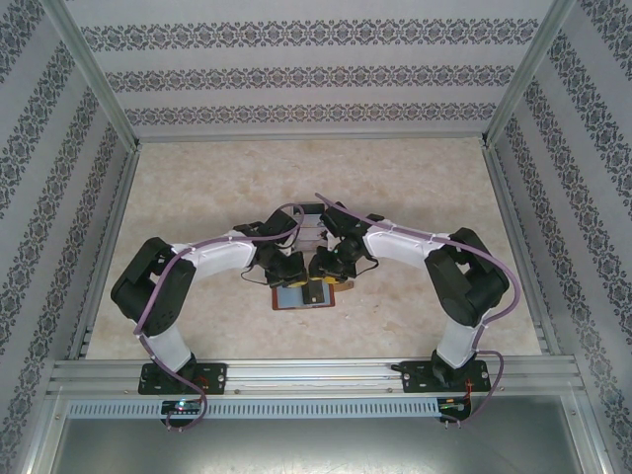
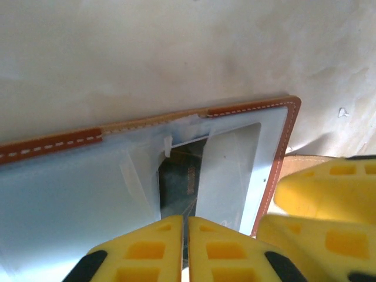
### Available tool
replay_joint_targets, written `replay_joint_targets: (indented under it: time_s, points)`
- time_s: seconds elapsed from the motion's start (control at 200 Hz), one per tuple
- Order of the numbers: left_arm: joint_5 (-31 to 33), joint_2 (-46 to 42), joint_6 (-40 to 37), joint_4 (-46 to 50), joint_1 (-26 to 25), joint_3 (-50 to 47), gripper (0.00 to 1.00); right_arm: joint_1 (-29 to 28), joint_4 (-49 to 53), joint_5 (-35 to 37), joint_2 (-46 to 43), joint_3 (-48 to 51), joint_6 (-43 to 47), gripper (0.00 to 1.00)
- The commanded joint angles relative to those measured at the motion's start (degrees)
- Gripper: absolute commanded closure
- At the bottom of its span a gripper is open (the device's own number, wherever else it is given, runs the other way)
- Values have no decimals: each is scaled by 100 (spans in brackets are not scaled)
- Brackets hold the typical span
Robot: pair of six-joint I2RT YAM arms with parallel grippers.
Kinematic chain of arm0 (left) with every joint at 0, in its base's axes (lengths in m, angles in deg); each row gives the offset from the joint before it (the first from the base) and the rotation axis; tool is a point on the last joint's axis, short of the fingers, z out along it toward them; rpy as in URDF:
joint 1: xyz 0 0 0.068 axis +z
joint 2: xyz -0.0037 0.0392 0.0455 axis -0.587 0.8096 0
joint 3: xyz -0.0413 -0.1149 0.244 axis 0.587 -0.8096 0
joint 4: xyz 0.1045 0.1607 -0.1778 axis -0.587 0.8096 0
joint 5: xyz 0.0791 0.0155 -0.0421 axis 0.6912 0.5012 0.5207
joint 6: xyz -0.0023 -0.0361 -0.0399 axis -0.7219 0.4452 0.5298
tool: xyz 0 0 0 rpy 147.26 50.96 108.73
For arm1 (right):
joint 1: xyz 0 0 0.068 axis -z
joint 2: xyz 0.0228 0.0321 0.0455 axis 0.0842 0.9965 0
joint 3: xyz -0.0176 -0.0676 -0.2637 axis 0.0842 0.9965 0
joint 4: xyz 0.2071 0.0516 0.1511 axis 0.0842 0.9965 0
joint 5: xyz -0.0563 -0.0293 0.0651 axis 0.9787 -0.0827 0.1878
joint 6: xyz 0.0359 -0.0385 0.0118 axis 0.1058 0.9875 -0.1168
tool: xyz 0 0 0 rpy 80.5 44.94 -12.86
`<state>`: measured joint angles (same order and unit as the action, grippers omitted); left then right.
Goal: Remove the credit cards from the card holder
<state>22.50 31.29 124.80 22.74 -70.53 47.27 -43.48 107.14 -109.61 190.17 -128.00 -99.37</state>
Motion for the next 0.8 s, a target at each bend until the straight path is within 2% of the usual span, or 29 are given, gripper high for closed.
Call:
replay_joint_targets:
  time_s: [0.0, 0.345, 0.54, 0.799]
  points:
    - [-271, -162, 352, -640, 116, -326, 87, -105, -78, -144, 172, -144, 12, 63]
    - [-321, -113, 458, -843, 191, -567, 79, -63, -87, 18, 543, 35, 51, 65]
    - [-507, -118, 622, -1318, 202, -710, 81, -51, -104, 5, 614, 75, 68, 66]
    - [-596, -2, 646, -1464, 200, -765, 82, -51, -89, -13, 604, 49, 77, 66]
